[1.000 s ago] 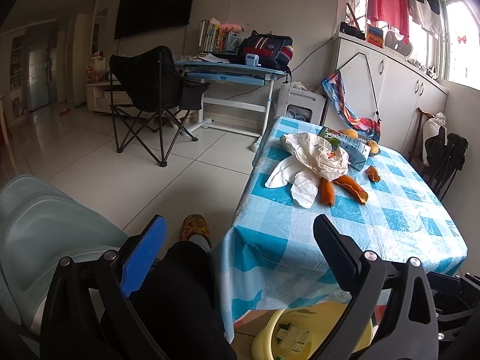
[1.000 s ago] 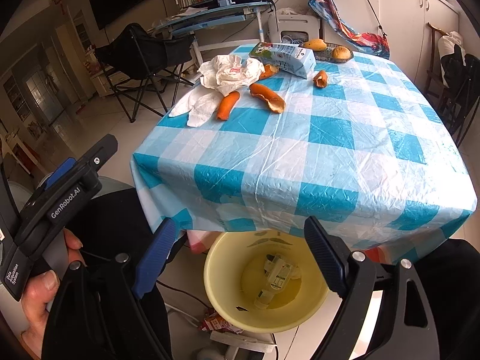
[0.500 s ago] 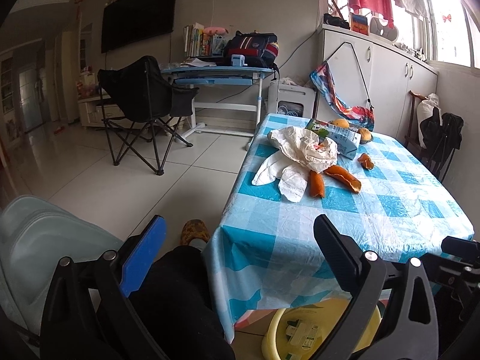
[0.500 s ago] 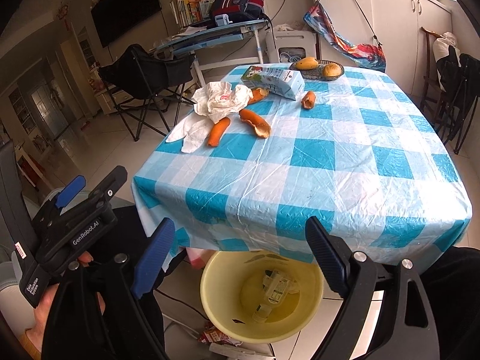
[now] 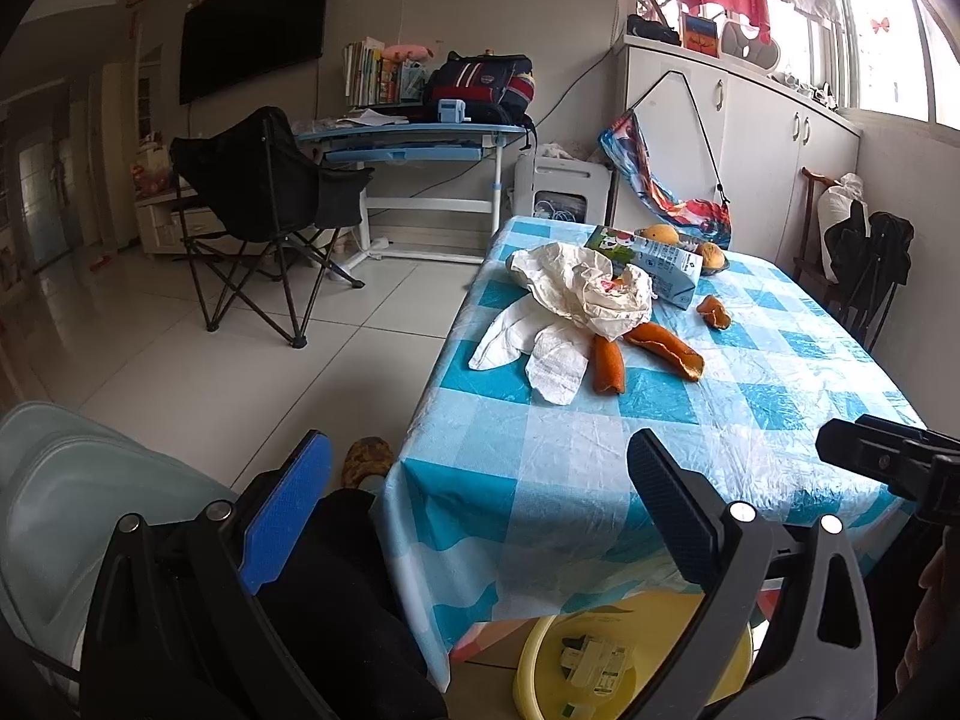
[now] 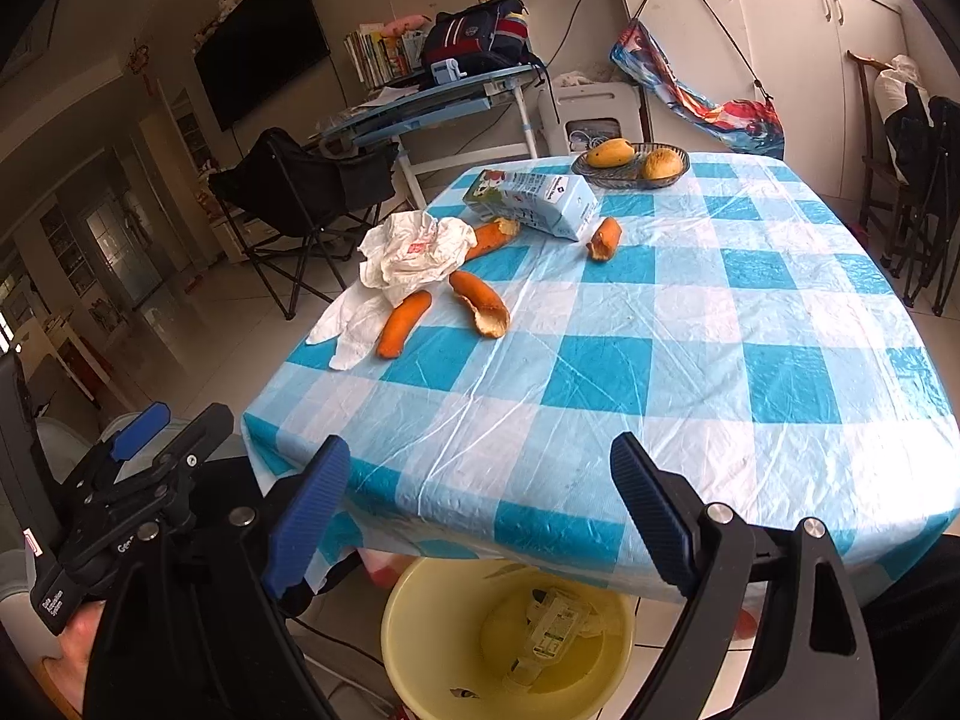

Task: Collect trash
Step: 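Move the right tool to the orange peel on the table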

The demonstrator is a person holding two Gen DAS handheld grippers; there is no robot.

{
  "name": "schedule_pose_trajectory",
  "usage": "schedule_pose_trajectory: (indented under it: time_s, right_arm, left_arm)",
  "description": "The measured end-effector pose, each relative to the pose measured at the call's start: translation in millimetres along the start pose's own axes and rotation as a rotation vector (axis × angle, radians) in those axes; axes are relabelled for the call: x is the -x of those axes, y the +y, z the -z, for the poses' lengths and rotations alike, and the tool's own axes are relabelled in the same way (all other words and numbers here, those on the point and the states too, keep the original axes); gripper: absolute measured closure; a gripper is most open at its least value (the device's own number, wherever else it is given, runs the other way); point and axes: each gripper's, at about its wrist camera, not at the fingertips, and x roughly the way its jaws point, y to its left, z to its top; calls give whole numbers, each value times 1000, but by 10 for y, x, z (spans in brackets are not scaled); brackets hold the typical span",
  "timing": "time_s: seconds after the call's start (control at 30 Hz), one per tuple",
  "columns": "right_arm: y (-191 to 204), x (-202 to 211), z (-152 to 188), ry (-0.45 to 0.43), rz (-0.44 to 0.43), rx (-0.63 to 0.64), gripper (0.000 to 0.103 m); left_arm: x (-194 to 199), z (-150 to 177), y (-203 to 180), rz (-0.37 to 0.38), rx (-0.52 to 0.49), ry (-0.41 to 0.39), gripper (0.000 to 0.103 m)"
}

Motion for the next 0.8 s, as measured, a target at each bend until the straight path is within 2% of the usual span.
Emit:
schedule_pose_trajectory:
  time_s: [0.2, 0.57, 0.8]
  right_arm:
    - [-29, -249, -235, 23, -25, 37, 19]
    - [63, -927, -683, 120, -43, 101, 38]
    - [55, -1227, -718, 199, -36, 104, 54]
  left_arm:
    - [-117, -121, 48, 17, 44, 18, 8]
    - [-486, -394, 89, 56, 98, 55, 9]
    - [-761, -519, 93, 73, 113, 91, 16]
